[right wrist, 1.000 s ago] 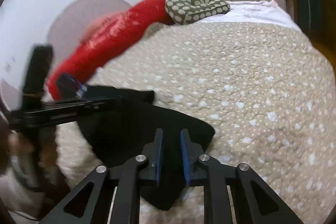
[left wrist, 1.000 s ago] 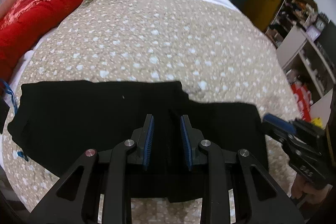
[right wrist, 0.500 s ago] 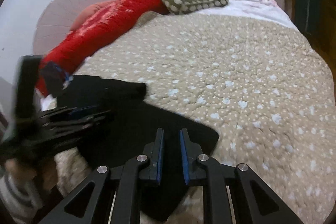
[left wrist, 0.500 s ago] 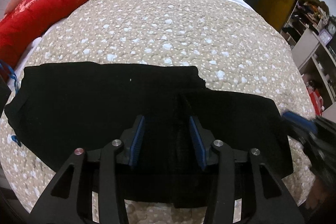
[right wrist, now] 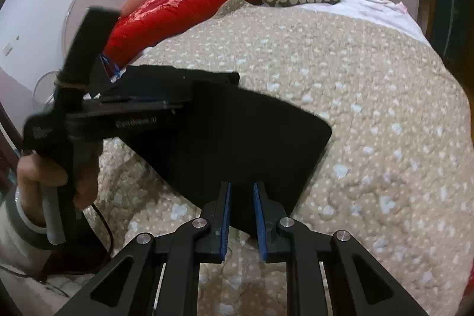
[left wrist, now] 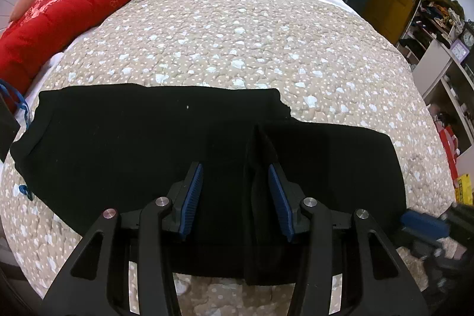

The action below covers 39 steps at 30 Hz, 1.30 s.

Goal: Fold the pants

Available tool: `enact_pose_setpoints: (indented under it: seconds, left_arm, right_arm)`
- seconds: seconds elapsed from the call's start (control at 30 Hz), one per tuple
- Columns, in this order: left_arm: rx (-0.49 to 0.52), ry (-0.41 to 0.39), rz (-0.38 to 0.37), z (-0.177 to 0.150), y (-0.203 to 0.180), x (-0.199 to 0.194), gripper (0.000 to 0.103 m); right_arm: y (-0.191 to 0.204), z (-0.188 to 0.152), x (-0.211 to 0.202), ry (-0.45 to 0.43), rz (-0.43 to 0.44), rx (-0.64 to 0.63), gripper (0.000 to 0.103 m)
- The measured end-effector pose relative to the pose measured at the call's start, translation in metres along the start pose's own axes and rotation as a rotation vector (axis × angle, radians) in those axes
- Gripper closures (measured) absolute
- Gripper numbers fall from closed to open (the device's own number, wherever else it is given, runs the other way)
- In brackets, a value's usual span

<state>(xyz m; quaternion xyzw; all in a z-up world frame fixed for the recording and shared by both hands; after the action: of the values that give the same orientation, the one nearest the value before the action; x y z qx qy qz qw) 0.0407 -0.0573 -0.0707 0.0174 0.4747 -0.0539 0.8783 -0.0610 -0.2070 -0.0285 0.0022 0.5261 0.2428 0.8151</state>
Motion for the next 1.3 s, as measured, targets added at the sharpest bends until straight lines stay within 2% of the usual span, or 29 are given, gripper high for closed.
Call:
enact_pose_setpoints:
  seconds: [0.17, 0.33, 0.47, 0.7, 0.8, 0.97, 1.13, 1.3]
  left_arm:
    - [-0.008, -0.005, -0.003, -0.002, 0.001, 0.000, 0.058]
    - [-0.010, -0.006, -0.002, -0.002, 0.001, 0.000, 0.058]
    - [-0.016, -0.012, -0.008, -0.002, 0.001, 0.001, 0.058]
    - [-0.064, -0.011, -0.065, -0.002, 0.009, 0.000, 0.057]
    - [-0.099, -0.014, -0.089, -0.002, 0.016, -0.006, 0.057]
    - [-0.143, -0.029, -0.087, -0.005, 0.035, -0.019, 0.057]
    - [-0.197, -0.023, -0.074, -0.010, 0.058, -0.026, 0.057]
    - [-0.272, -0.027, -0.062, -0.018, 0.086, -0.036, 0.056]
  right_arm:
    - [0.006, 0.015, -0.002, -0.041, 0.012, -0.019, 0.089]
    - [0.001, 0.008, 0.032, 0.027, 0.011, 0.004, 0.088]
    - [-0.001, 0.011, 0.027, 0.015, 0.052, 0.047, 0.088]
    - [0.004, 0.033, 0.015, -0.028, 0.055, 0.030, 0.089]
    - [0.007, 0.042, 0.022, -0.036, 0.073, 0.032, 0.089]
    - [0.011, 0.058, 0.043, -0.035, 0.087, 0.024, 0.089]
    - [0.018, 0.059, 0.082, 0.038, 0.107, -0.001, 0.088]
    - [0.032, 0.072, 0.079, 0.011, 0.119, -0.039, 0.088]
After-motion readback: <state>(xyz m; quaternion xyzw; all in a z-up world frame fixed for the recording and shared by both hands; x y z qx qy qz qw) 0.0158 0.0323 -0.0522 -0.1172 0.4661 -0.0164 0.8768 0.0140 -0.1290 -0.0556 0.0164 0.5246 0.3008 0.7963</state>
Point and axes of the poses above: each gripper's, at about its wrist camera, not at the fingertips, and x roughly the way its jaws point, y to its left, z to its top, the point moved 5 cm from there along x, roughly the way its jaws point, and after that the axes turned 6 degrees about z, right-handed, at the moved point
